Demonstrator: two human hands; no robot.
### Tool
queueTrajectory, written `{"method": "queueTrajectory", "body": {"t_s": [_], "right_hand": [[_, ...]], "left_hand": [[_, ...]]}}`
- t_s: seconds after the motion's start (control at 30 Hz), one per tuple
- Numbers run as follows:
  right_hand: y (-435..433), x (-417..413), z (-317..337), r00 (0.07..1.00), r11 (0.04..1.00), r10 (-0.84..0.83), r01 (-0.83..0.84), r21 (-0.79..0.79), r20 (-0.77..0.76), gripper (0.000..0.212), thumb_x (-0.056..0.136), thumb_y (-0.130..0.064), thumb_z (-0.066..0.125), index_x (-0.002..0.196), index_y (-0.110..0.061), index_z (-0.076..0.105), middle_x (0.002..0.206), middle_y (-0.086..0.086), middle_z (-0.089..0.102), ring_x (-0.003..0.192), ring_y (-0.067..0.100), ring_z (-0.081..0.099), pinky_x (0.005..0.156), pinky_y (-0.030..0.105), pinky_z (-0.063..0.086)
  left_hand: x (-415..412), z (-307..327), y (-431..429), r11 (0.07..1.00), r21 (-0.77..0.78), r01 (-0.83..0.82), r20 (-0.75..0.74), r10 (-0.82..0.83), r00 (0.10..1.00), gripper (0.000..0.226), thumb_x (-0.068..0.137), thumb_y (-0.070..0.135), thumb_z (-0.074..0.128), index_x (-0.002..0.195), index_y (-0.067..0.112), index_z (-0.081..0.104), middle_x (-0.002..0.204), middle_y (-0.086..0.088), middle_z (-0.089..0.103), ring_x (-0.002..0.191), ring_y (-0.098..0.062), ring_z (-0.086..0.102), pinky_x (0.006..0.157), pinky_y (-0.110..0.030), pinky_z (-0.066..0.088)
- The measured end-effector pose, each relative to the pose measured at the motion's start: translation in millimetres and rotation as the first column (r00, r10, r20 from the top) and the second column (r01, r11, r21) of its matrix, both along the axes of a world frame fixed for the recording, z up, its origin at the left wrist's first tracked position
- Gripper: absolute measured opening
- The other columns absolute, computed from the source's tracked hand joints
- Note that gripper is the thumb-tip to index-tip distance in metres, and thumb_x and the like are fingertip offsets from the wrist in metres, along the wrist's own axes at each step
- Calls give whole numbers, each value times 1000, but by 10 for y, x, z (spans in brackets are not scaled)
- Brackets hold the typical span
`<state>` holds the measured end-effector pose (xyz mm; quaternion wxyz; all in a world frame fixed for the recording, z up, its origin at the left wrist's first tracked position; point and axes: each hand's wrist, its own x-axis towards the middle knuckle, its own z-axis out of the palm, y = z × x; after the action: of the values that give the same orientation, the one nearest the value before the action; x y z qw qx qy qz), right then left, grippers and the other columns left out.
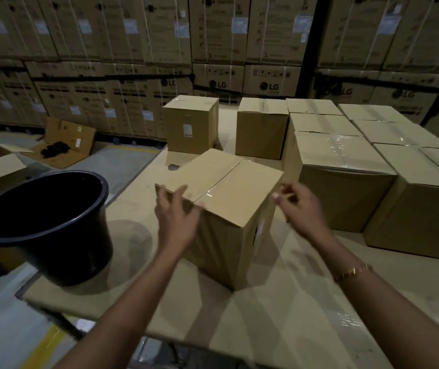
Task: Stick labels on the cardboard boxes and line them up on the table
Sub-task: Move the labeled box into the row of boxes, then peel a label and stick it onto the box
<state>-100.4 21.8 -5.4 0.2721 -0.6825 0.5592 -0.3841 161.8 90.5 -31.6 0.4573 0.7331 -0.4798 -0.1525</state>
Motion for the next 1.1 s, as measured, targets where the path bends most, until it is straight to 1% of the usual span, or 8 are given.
{"method": "queueTrajectory", "body": {"t_s": [0.1,0.2,0.3,0.4,0.5,0.67,0.9,1.1], "right_hand": [[-553,-115,58,993,997,-30,38,68,-118,56,98,-51,57,148,-31,46,154,6,40,138,29,43,109,56,44],[-846,-140,102,994,955,103,-86,282,-46,65,100,-57,51,158,-33,32,167,6,23,150,33,28,119,54,31],[-895,-100,81,976,906,219,-208,369,14,70,98,-59,53,158,-30,32,162,6,35,142,30,41,112,49,40],[-773,-71,-61,986,952,164,-160,262,7,59,98,-55,56,151,-33,43,148,5,50,127,26,53,103,49,48],[-513,-111,-307,974,966,121,-160,202,192,60,97,-49,61,152,-35,40,134,-1,56,123,23,55,103,51,48],[-225,-67,-730,964,862,153,-237,448,216,83,90,-59,61,159,-26,30,158,6,42,138,21,43,111,43,38],[-344,199,-220,988,992,124,-121,38,-95,75,91,-47,70,155,-37,32,117,-2,58,96,9,60,77,35,54],[-498,473,-6,936,992,47,-84,-94,-349,68,94,-51,63,155,-39,34,132,-4,52,87,8,59,75,40,58]], "left_hand": [[-581,-67,360,992,2,127,85,-126,988,61,89,55,65,145,43,42,153,19,6,145,-20,15,110,-43,37],[-861,-92,527,970,81,230,77,-236,969,59,89,59,62,141,47,37,128,16,16,133,-19,31,98,-41,50],[-807,-115,521,950,157,269,108,-288,952,66,92,59,58,147,50,24,139,9,18,135,-20,31,99,-40,46],[-535,-187,505,969,124,212,173,-232,957,71,92,57,59,152,46,21,141,4,19,132,-24,38,97,-37,45],[-181,-267,482,991,86,99,180,-113,977,81,93,59,57,157,44,10,145,2,20,125,-29,50,96,-44,51],[44,-286,338,995,67,73,104,-80,991,94,95,57,56,154,50,-18,163,-4,22,133,-38,49,98,-51,47],[367,352,-141,973,-189,-132,371,195,908,72,104,48,40,157,49,-9,136,-15,56,102,-42,62,79,-46,50],[631,413,-572,991,111,-70,405,19,914,77,99,67,34,159,43,-8,156,-14,30,121,-43,54,96,-49,47]]}}
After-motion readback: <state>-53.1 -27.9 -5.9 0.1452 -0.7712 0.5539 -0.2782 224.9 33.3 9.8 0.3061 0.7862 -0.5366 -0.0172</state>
